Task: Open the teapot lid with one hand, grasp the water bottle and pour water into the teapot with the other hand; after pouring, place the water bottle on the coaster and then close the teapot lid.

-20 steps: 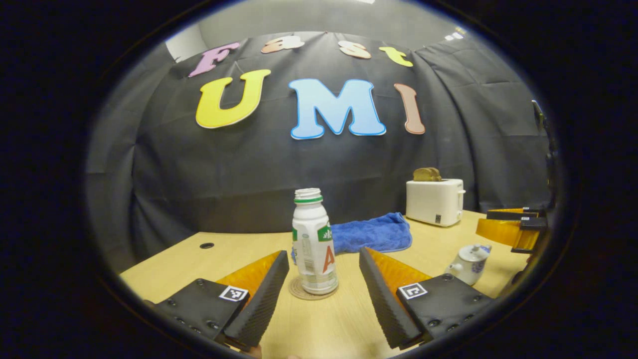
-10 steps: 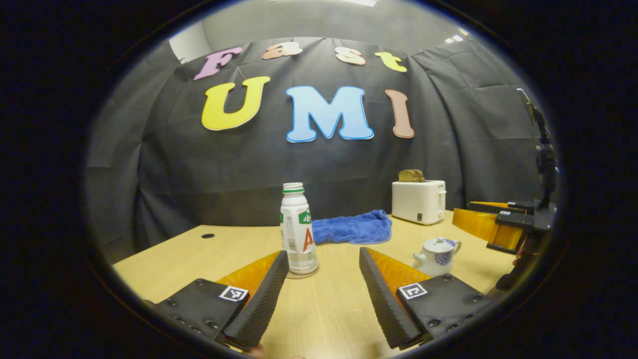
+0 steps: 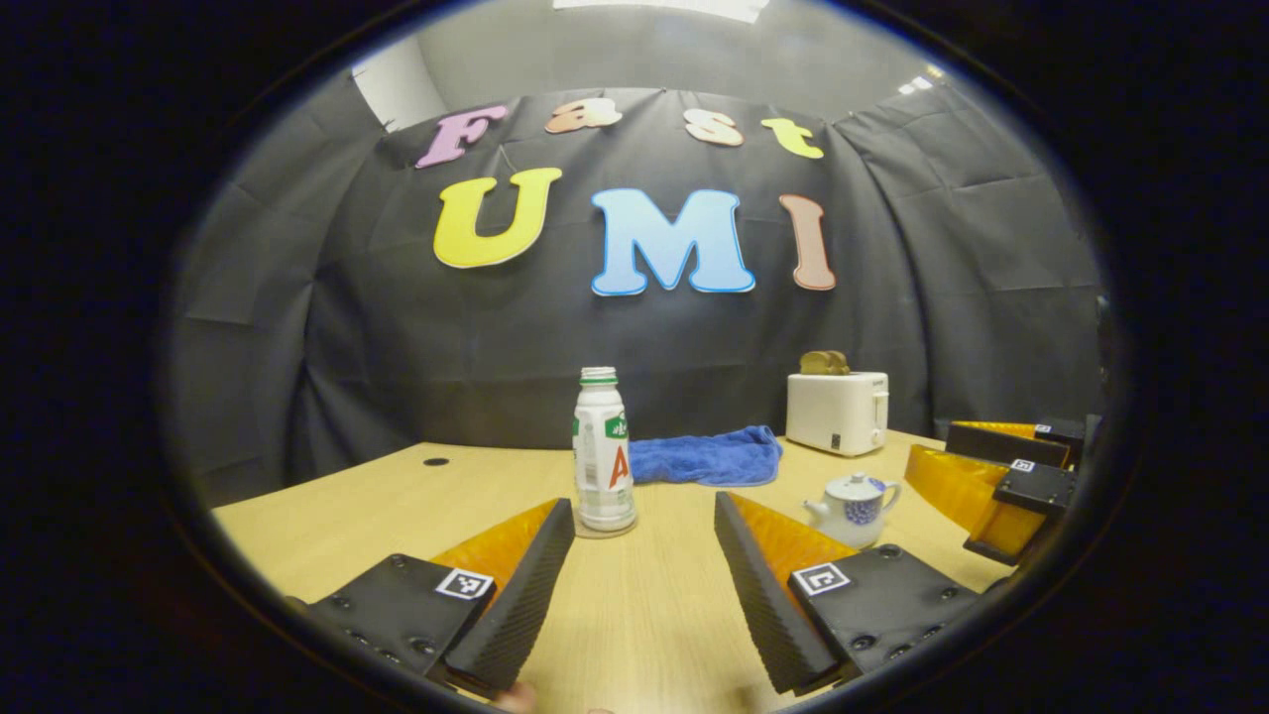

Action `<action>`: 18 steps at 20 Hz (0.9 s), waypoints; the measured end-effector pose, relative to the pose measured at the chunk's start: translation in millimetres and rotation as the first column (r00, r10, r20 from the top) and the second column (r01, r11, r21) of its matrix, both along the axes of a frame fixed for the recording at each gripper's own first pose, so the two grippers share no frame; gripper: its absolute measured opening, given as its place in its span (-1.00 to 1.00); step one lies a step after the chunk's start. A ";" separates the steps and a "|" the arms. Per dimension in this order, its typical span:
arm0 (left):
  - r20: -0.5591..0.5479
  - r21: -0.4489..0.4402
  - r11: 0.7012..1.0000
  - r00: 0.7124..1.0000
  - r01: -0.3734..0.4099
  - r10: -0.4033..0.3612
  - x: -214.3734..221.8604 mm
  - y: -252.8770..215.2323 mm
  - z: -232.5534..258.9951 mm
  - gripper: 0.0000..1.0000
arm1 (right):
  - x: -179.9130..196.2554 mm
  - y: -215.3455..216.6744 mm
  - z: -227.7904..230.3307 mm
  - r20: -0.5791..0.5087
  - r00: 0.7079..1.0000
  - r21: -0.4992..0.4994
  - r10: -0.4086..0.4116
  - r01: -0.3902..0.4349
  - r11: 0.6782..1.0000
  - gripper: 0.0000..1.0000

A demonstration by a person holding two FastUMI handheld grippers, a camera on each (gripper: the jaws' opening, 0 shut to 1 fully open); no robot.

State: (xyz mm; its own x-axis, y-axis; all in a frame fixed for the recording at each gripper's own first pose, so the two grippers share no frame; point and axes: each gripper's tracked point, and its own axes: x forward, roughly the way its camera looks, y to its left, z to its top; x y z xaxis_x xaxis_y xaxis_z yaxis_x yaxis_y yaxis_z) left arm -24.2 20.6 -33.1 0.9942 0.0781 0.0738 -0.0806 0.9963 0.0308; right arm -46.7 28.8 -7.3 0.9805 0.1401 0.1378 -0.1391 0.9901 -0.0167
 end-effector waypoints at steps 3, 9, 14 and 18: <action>0.003 0.000 1.000 1.000 -0.011 0.011 -7.5 -1.7 -4.8 0.88 | 0.2 1.3 -4.0 -0.016 1.000 0.015 0.009 -0.009 1.000 0.33; -0.002 -0.017 1.000 1.000 -0.009 0.009 -8.1 -7.9 -11.4 0.88 | 1.5 1.5 -10.9 -0.035 0.999 0.011 0.005 -0.005 1.000 0.34; -0.012 -0.010 1.000 1.000 -0.002 0.001 -6.4 -12.8 -14.4 0.88 | 3.3 4.0 -20.1 -0.055 0.998 0.012 0.009 -0.008 1.000 0.34; -0.013 -0.009 1.000 1.000 -0.007 0.007 -7.0 -12.0 -14.5 0.88 | 5.6 1.6 -25.5 -0.077 0.997 0.023 0.003 -0.001 1.000 0.34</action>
State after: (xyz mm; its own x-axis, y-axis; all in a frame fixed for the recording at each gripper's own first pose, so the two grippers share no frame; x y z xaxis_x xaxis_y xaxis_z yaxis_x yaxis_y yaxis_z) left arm -31.2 8.6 -47.5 0.9945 0.0853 0.0603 -0.0868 0.9960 0.0228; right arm -41.2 30.5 -32.8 0.9881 0.1397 0.0647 -0.1411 0.9898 0.0174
